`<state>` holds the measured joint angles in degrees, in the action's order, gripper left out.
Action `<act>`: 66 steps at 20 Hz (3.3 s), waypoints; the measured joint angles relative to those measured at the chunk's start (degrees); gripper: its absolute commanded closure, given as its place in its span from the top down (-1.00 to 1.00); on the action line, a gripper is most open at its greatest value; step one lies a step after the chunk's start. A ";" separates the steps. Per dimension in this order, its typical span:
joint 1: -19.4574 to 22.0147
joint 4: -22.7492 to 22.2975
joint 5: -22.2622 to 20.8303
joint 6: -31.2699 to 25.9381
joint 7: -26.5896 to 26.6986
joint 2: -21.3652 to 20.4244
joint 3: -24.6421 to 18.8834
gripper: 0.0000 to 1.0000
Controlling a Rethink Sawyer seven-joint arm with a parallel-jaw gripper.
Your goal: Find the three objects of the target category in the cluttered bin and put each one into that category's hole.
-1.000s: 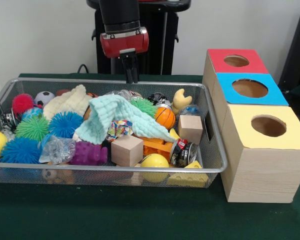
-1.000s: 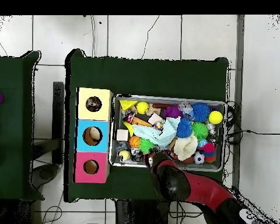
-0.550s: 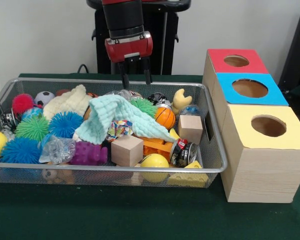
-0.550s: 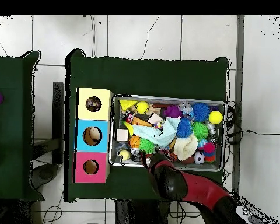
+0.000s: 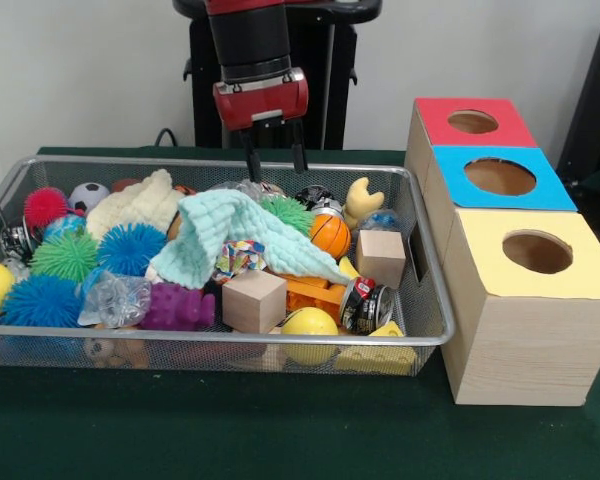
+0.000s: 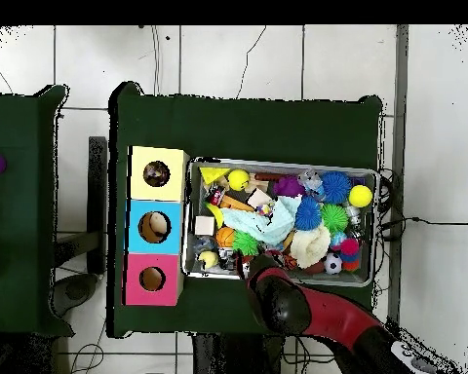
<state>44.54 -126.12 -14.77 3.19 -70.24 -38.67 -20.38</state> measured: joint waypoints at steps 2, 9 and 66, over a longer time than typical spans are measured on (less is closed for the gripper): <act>-0.59 0.00 0.41 0.00 0.00 -0.03 0.00 1.00; -1.78 -0.01 3.36 -0.04 0.00 -1.20 0.00 1.00; -1.62 9.64 9.88 -0.91 0.00 3.57 0.50 1.00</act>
<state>42.92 -116.48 -4.89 2.29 -70.24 -35.11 -19.88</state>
